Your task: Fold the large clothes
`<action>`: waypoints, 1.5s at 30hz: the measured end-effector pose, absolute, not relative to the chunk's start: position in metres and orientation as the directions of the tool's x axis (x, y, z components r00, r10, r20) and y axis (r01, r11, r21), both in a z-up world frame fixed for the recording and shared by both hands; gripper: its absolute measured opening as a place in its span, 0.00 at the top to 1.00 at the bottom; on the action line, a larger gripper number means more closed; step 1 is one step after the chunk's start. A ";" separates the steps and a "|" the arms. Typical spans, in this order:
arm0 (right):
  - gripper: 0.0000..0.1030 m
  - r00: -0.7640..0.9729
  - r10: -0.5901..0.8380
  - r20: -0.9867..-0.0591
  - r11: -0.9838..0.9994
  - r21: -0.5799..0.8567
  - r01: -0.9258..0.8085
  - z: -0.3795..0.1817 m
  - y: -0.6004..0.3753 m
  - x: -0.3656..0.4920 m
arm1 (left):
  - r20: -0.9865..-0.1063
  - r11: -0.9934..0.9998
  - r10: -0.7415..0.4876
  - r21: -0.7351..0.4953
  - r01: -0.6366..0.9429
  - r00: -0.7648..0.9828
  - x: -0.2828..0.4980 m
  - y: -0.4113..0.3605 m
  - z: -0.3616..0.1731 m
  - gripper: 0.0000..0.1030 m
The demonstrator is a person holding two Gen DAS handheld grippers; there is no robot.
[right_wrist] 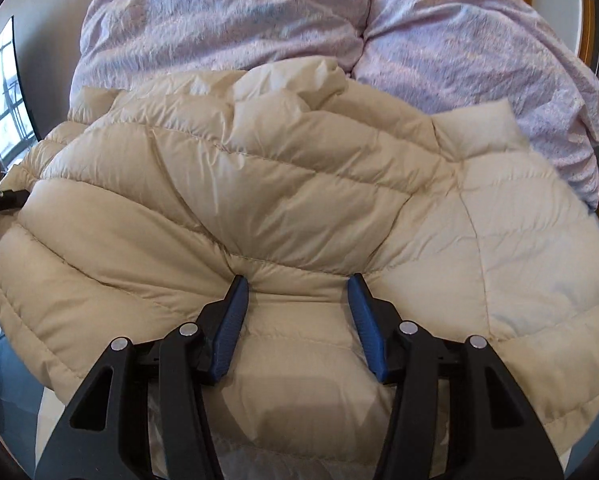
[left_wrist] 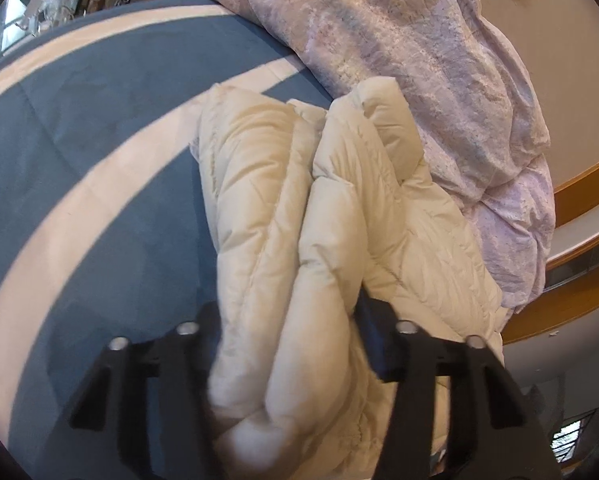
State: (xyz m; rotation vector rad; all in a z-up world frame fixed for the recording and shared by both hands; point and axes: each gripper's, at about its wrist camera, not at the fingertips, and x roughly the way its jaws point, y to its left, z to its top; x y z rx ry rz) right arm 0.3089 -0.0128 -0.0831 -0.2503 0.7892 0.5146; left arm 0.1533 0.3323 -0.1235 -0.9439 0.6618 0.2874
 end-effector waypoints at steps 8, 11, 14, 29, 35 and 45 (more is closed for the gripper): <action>0.47 0.561 0.361 -0.745 0.851 0.017 -0.526 -0.084 -0.016 0.313 | -0.548 0.560 -0.066 -0.712 -0.423 0.834 0.149 0.325 -0.093 0.79; 0.47 0.558 0.361 -0.747 0.852 0.020 -0.524 -0.084 -0.016 0.313 | -0.494 0.562 -0.079 -0.739 -0.371 0.866 0.147 0.319 -0.074 0.80; 0.47 0.558 0.359 -0.748 0.853 0.020 -0.522 -0.083 -0.015 0.313 | -0.442 0.569 -0.103 -0.761 -0.312 0.891 0.149 0.308 -0.051 0.81; 0.47 0.564 0.342 -0.752 0.862 0.012 -0.506 -0.084 -0.015 0.317 | -0.291 0.650 -0.358 -0.760 0.013 0.887 0.218 0.181 0.035 0.81; 0.47 0.562 0.345 -0.752 0.861 0.014 -0.509 -0.084 -0.018 0.319 | -0.268 0.611 -0.467 -0.787 0.088 0.843 0.249 0.138 0.034 0.81; 0.48 0.530 0.411 -0.742 0.847 0.096 -0.522 -0.080 -0.039 0.327 | -0.262 0.547 -0.536 -0.832 0.094 0.802 0.290 0.106 0.014 0.81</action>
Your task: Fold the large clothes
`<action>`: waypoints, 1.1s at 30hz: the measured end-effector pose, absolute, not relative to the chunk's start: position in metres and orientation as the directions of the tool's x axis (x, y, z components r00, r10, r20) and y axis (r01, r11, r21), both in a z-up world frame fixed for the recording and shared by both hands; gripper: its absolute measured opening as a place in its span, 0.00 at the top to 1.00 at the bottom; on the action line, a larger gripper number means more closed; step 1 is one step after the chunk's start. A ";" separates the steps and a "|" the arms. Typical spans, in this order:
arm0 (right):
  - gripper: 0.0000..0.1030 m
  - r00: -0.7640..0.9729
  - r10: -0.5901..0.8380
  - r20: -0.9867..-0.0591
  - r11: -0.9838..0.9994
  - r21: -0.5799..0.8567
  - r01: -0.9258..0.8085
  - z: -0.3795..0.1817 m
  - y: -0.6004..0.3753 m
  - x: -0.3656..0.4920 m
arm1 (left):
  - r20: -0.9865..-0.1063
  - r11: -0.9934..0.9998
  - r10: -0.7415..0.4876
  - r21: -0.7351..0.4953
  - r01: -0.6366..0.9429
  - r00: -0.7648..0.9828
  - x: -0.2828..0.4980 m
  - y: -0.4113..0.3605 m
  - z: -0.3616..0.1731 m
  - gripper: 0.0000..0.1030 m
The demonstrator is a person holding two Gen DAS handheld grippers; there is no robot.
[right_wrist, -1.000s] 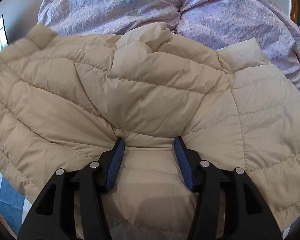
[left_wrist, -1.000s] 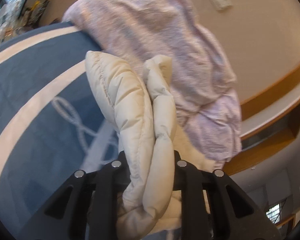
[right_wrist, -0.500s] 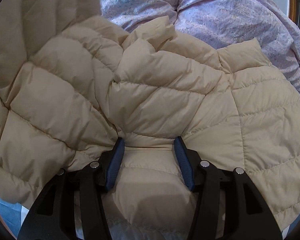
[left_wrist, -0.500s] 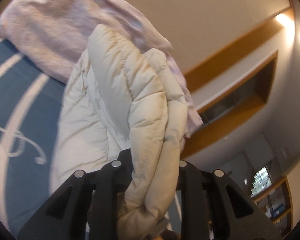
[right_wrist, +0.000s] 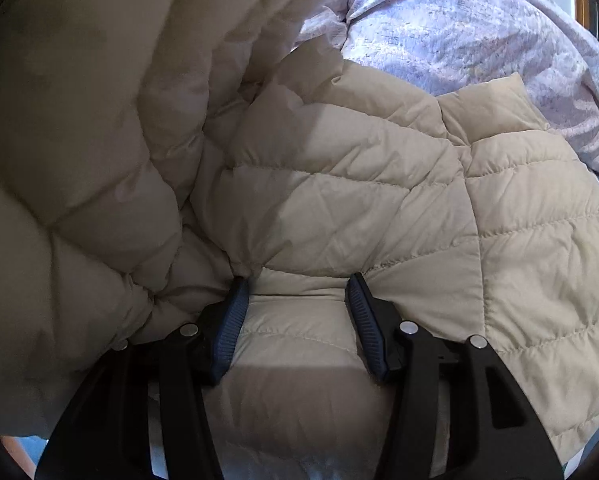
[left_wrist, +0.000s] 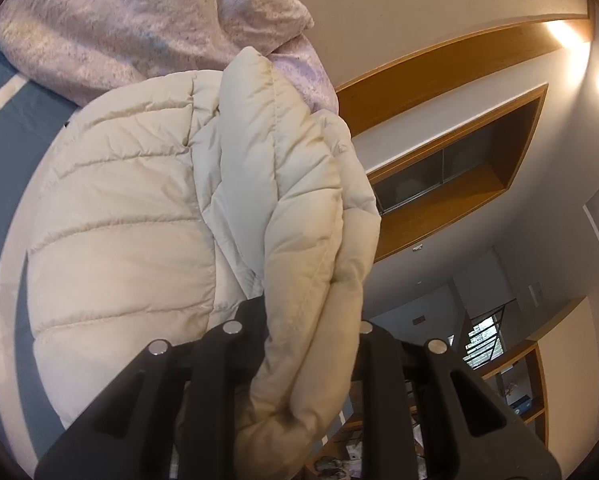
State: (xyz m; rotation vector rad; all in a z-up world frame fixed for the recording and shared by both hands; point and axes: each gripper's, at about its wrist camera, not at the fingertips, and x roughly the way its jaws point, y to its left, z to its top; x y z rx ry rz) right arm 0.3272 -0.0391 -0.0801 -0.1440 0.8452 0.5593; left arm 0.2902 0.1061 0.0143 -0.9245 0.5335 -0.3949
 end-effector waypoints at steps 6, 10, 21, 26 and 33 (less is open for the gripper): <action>0.48 0.502 0.496 -0.709 0.824 0.202 -0.529 -0.070 -0.067 0.330 | -0.273 0.515 -0.544 -0.855 0.059 0.793 0.298 0.105 0.000 0.81; 0.48 0.529 0.494 -0.690 0.825 0.179 -0.536 -0.061 -0.088 0.324 | -0.288 0.519 -0.551 -0.853 0.052 0.783 0.295 0.093 -0.008 0.81; 0.48 0.610 0.411 -0.678 0.872 0.099 -0.479 -0.049 -0.165 0.312 | -0.329 0.533 -0.560 -0.846 0.027 0.760 0.314 0.067 -0.024 0.80; 0.50 0.623 0.388 -0.679 0.883 0.079 -0.463 -0.046 -0.192 0.294 | -0.348 0.552 -0.555 -0.834 0.021 0.755 0.317 0.057 -0.025 0.80; 0.52 0.587 0.394 -0.707 0.889 0.131 -0.438 -0.067 -0.202 0.307 | -0.382 0.586 -0.573 -0.809 0.037 0.725 0.327 0.023 -0.026 0.80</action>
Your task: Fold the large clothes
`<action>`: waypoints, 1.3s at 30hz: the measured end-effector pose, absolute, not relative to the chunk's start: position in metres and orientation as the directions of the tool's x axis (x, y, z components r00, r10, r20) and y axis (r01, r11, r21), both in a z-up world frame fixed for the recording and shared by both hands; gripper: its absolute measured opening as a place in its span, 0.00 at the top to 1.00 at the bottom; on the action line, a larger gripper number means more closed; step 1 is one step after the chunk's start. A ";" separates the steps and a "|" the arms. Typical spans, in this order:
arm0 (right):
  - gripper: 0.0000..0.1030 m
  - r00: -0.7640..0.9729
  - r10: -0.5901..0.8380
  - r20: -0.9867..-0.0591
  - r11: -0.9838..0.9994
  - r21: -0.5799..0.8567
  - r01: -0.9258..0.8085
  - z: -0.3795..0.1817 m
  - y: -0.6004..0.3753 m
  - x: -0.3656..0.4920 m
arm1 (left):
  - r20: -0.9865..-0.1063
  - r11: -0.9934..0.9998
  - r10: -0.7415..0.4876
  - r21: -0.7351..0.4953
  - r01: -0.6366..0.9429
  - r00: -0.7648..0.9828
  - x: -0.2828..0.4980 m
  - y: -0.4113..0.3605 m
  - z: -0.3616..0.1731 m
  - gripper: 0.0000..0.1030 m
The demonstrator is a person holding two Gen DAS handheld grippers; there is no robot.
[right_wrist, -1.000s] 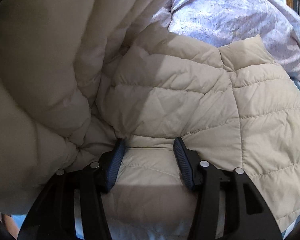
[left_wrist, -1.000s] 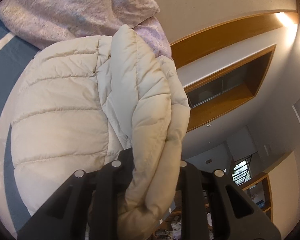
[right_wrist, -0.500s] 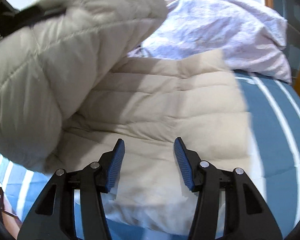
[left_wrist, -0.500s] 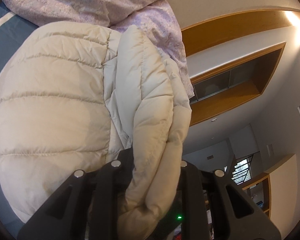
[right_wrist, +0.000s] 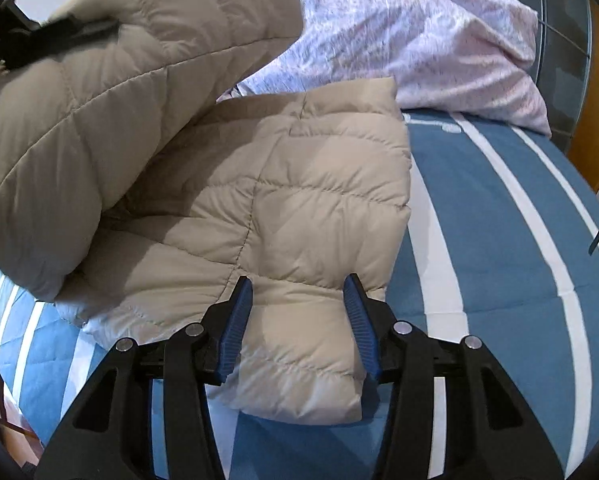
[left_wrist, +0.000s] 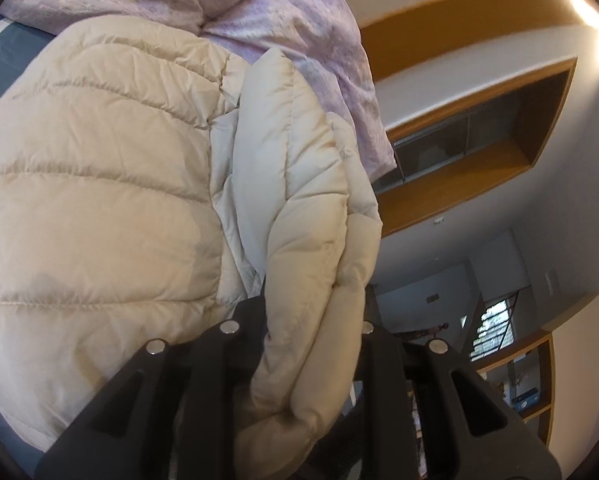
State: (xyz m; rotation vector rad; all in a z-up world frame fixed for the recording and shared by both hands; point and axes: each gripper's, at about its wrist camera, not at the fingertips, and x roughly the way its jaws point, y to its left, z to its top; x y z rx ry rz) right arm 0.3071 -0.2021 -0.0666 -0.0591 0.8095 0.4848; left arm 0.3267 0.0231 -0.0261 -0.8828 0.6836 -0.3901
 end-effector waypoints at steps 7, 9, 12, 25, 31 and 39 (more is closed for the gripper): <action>0.52 0.557 0.426 -0.713 0.886 0.204 -0.416 -0.074 -0.209 0.319 | -0.483 0.650 -0.601 -0.759 0.037 0.637 0.344 -0.020 -0.043 0.75; 0.52 0.557 0.426 -0.713 0.886 0.206 -0.415 -0.074 -0.210 0.319 | -0.513 0.677 -0.598 -0.735 0.045 0.616 0.348 -0.029 -0.043 0.66; 0.52 0.560 0.425 -0.712 0.887 0.203 -0.414 -0.074 -0.211 0.317 | -0.522 0.696 -0.587 -0.716 0.056 0.619 0.346 -0.032 -0.035 0.47; 0.52 0.561 0.421 -0.713 0.892 0.214 -0.398 -0.072 -0.213 0.311 | -0.584 0.799 -0.451 -0.602 0.013 0.675 0.304 -0.001 -0.001 0.29; 0.52 0.555 0.432 -0.711 0.889 0.234 -0.393 -0.072 -0.218 0.313 | -0.637 0.860 -0.338 -0.508 -0.047 0.693 0.282 0.019 -0.009 0.29; 0.52 0.558 0.433 -0.708 0.891 0.241 -0.385 -0.070 -0.224 0.317 | -0.694 0.959 -0.165 -0.279 -0.050 0.701 0.273 -0.007 -0.025 0.29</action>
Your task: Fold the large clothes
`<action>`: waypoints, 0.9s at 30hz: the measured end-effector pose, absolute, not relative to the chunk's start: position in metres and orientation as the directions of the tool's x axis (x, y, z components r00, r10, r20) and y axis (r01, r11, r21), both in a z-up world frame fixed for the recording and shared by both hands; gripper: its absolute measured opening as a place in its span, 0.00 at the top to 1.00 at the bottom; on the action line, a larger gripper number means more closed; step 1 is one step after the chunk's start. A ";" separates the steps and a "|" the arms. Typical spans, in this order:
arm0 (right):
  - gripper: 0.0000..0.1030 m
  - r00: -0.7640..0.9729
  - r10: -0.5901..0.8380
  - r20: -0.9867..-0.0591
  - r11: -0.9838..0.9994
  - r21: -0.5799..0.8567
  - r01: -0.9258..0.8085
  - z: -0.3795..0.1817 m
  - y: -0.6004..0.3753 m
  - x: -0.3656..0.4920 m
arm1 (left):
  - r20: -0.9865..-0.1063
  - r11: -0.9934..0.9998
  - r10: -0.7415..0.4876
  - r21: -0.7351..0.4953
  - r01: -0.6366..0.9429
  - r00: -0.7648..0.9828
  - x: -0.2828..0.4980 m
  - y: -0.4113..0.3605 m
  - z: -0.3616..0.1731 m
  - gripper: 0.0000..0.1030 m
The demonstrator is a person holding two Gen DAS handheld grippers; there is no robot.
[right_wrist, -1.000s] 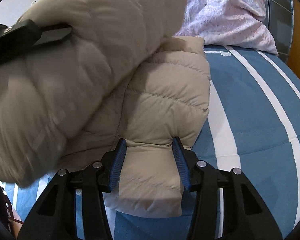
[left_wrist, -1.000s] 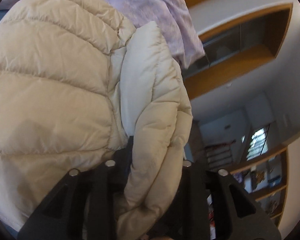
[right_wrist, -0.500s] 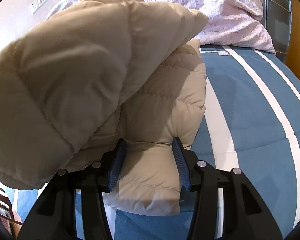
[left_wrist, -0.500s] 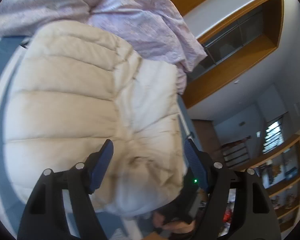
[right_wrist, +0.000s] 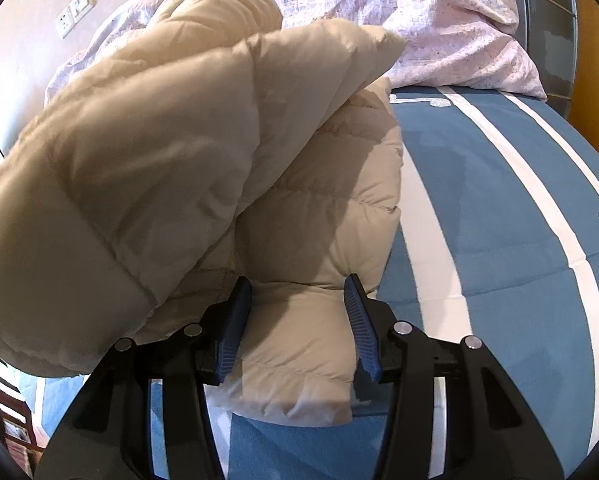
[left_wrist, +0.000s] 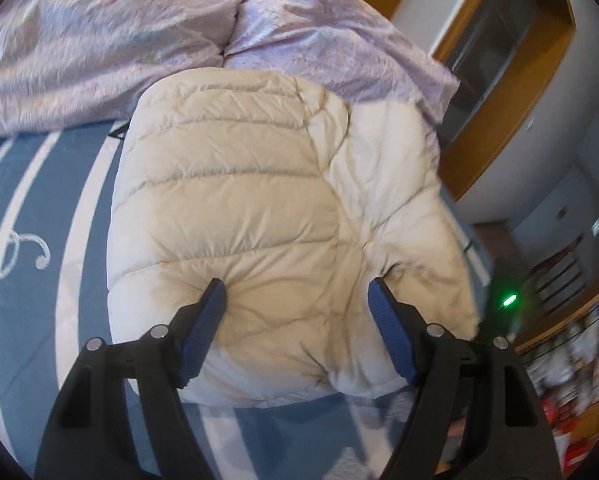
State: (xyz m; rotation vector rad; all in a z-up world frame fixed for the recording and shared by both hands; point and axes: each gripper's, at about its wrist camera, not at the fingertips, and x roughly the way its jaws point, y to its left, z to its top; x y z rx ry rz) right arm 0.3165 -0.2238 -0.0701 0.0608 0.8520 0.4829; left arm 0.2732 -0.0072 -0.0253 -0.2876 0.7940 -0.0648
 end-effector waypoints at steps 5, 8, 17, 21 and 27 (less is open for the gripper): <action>0.52 0.572 0.417 -0.706 0.902 0.247 -0.353 -0.070 -0.241 0.324 | -0.718 0.975 -0.133 -0.217 -0.039 0.683 0.287 -0.030 -0.049 0.28; 0.52 0.578 0.404 -0.709 0.910 0.246 -0.334 -0.070 -0.251 0.330 | -0.719 0.976 -0.133 -0.213 -0.034 0.682 0.294 -0.040 -0.055 0.27; 0.52 0.608 0.324 -0.725 0.943 0.195 -0.270 -0.068 -0.274 0.347 | -0.723 0.978 -0.124 -0.206 -0.040 0.680 0.312 -0.057 -0.070 0.24; 0.52 0.653 0.275 -0.706 0.961 0.177 -0.214 -0.049 -0.293 0.359 | -0.725 0.980 -0.116 -0.193 -0.039 0.679 0.317 -0.064 -0.077 0.23; 0.54 0.705 0.358 -0.613 0.933 0.209 -0.292 0.006 -0.287 0.367 | -0.724 0.981 -0.120 -0.193 -0.032 0.680 0.316 -0.070 -0.085 0.22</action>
